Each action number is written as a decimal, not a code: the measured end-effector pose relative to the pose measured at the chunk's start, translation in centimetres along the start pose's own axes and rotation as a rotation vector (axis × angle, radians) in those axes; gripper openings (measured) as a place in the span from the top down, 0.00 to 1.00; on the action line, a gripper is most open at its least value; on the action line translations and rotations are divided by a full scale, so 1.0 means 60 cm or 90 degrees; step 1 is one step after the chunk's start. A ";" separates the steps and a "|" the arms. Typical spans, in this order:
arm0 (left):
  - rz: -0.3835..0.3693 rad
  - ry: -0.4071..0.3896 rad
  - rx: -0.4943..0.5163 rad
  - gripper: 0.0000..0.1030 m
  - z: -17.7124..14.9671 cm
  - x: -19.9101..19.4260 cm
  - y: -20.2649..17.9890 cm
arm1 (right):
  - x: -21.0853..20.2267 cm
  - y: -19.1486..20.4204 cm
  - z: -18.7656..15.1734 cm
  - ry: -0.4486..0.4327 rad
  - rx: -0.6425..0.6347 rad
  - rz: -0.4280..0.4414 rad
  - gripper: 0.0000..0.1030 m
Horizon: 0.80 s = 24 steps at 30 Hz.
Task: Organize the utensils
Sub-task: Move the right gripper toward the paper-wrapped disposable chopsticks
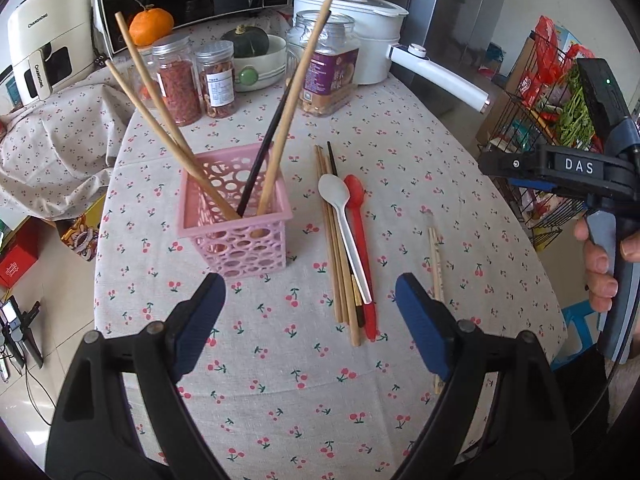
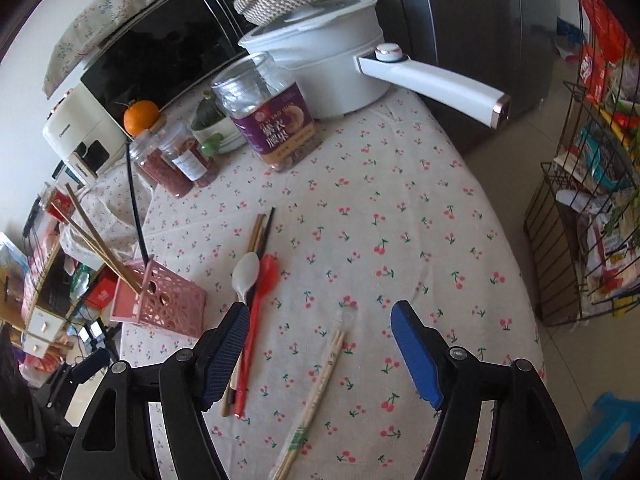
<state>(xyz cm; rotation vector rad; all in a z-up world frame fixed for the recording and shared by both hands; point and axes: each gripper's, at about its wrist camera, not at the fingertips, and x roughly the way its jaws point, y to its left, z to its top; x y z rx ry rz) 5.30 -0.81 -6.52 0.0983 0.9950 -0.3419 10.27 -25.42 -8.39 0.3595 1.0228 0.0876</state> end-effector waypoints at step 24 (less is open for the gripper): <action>0.009 0.087 0.035 0.16 -0.029 0.059 -0.027 | 0.150 0.054 -0.093 0.174 -0.175 -0.149 0.64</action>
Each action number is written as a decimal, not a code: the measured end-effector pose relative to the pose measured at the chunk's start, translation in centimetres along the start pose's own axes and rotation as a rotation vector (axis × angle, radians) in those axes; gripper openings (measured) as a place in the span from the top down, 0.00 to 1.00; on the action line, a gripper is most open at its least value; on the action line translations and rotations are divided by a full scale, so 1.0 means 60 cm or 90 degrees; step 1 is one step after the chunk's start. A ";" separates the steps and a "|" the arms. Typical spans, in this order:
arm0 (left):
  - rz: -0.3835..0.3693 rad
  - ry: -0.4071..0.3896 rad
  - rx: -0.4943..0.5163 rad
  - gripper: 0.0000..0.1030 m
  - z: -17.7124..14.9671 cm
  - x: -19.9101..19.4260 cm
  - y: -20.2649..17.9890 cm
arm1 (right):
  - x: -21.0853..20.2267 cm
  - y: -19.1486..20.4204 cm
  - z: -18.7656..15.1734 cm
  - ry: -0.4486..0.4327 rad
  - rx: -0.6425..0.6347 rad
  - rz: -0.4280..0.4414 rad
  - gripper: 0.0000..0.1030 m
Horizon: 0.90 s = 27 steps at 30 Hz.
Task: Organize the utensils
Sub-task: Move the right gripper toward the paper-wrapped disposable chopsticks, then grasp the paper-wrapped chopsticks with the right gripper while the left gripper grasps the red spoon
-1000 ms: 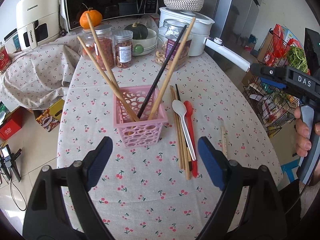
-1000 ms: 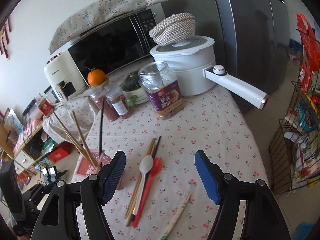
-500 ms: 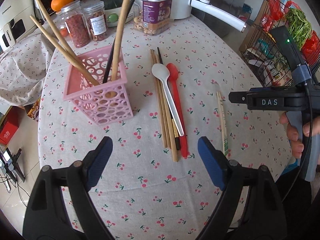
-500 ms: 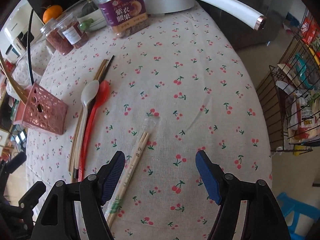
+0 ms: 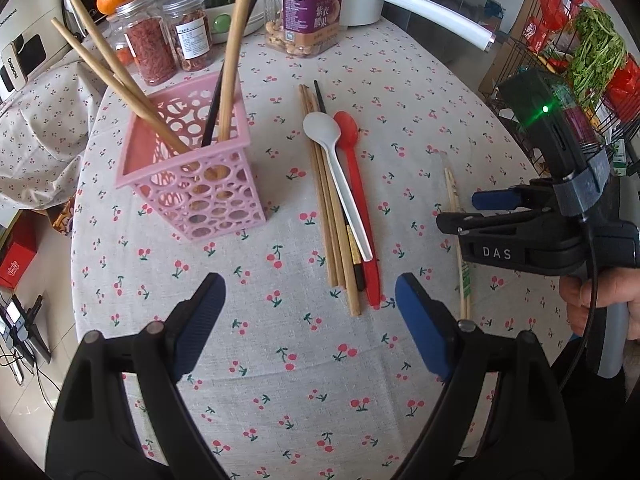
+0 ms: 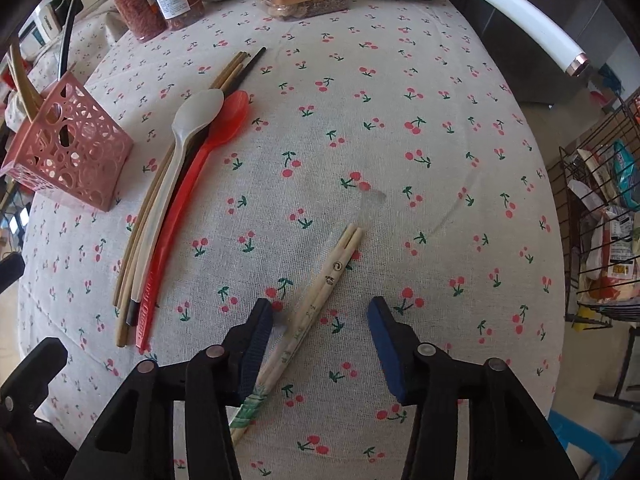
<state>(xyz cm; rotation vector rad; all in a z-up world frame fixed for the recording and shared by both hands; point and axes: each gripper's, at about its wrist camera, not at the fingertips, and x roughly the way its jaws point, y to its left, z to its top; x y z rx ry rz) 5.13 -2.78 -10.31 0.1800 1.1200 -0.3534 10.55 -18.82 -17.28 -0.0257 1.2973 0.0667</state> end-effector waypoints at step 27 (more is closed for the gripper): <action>0.032 0.075 -0.044 0.75 0.169 0.156 -0.090 | -0.094 -0.165 0.010 -0.080 0.085 0.139 0.95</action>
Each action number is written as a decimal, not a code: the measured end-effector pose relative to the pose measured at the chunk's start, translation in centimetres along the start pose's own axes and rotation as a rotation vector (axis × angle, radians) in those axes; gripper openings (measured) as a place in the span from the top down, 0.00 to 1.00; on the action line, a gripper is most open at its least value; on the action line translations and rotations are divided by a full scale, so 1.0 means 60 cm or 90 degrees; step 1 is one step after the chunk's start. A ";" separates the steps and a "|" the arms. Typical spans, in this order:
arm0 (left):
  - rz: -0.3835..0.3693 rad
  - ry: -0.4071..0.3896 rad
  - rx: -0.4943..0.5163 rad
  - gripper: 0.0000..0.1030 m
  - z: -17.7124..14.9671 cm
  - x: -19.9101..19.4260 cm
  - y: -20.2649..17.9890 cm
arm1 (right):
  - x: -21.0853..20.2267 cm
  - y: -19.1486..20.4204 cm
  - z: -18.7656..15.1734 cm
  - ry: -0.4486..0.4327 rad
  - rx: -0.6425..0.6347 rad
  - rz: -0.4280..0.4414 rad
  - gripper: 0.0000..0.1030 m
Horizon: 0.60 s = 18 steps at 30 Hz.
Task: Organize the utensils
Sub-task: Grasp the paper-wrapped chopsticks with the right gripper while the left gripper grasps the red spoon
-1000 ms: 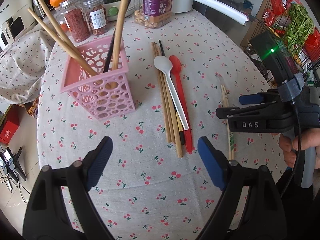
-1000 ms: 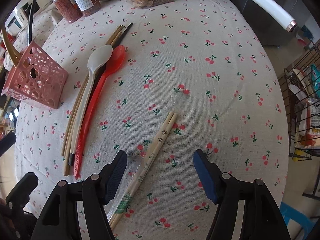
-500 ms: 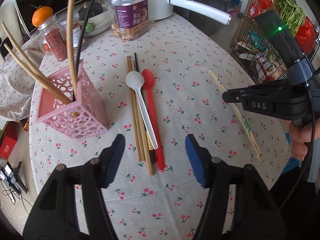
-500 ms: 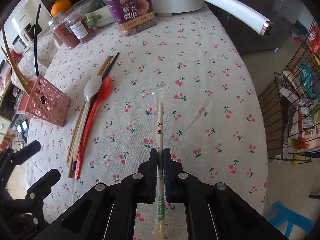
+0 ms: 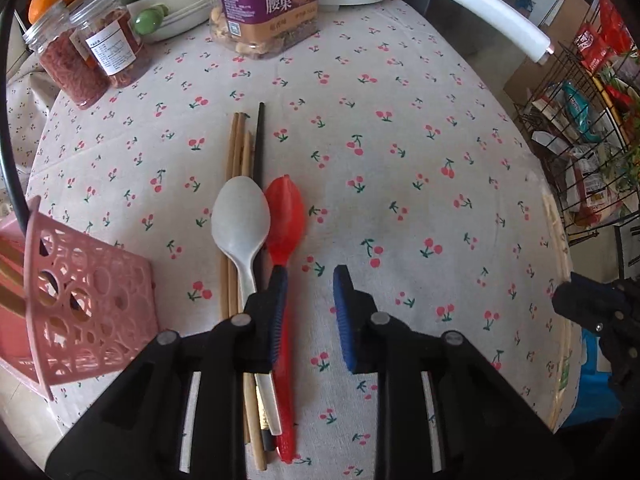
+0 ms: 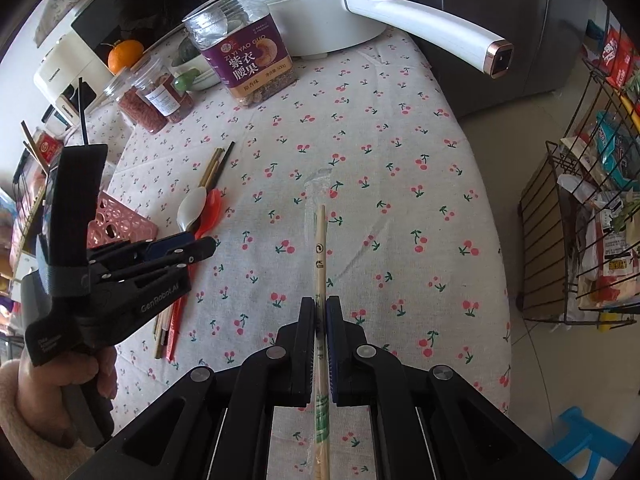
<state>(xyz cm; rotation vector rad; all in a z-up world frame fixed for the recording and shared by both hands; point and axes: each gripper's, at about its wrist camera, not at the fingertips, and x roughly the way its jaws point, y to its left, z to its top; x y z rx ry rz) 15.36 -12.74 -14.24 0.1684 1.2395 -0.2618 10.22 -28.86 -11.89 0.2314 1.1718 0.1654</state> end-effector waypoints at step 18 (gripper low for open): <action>-0.027 -0.050 0.006 0.90 -0.008 -0.047 0.001 | -0.037 0.011 0.008 -0.051 -0.005 0.038 0.95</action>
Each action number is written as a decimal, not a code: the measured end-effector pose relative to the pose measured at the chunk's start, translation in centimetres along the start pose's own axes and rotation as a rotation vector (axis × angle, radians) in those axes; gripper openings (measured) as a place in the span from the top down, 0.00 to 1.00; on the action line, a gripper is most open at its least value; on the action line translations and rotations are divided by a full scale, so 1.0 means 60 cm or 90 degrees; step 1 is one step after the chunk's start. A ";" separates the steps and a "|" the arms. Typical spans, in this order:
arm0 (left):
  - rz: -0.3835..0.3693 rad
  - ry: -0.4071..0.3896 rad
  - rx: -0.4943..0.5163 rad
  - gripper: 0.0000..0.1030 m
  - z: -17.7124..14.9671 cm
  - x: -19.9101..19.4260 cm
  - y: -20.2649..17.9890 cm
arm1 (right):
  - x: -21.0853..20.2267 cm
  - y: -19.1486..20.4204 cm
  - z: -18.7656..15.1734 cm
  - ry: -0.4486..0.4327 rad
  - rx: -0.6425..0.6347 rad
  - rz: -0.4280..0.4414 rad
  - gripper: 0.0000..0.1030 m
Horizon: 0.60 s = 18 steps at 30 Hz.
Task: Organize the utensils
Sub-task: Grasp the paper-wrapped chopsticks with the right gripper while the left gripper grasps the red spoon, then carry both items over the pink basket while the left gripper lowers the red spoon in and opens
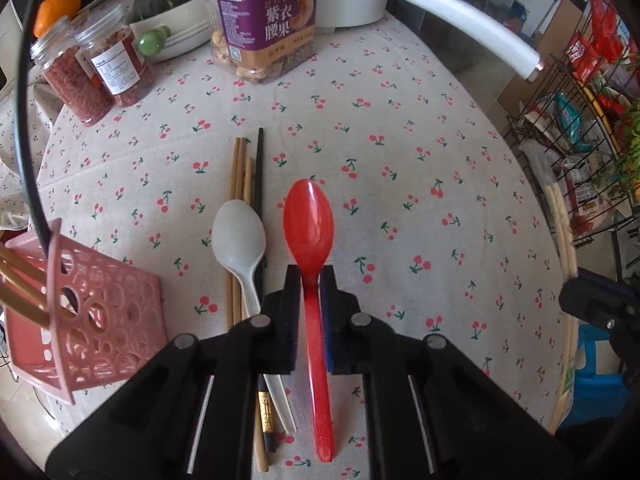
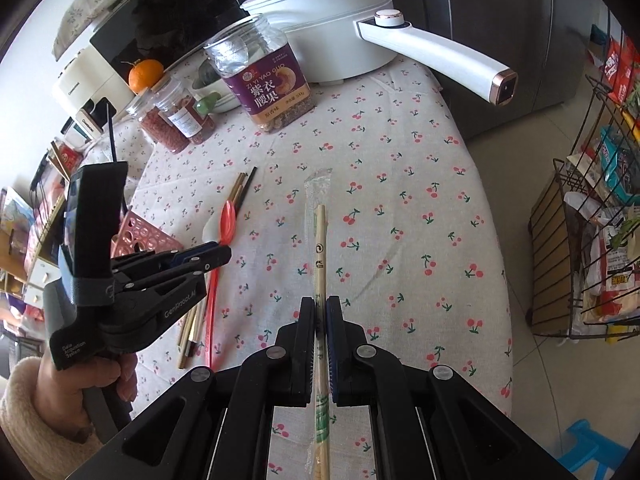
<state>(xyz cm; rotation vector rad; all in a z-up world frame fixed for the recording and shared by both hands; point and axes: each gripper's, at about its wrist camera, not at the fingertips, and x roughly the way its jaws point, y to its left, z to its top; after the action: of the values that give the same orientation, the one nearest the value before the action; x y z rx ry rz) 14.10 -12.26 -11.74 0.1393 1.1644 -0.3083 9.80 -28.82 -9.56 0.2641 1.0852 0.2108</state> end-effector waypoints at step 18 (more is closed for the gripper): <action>-0.063 -0.368 0.015 0.90 -0.079 -0.305 0.079 | -0.107 0.103 0.008 -0.213 -0.048 0.045 0.95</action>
<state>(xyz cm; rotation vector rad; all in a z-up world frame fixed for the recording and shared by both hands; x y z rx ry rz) 4.85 -3.43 2.95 0.0086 0.5953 -0.4164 7.10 -24.92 -2.01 0.2596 0.7365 0.2592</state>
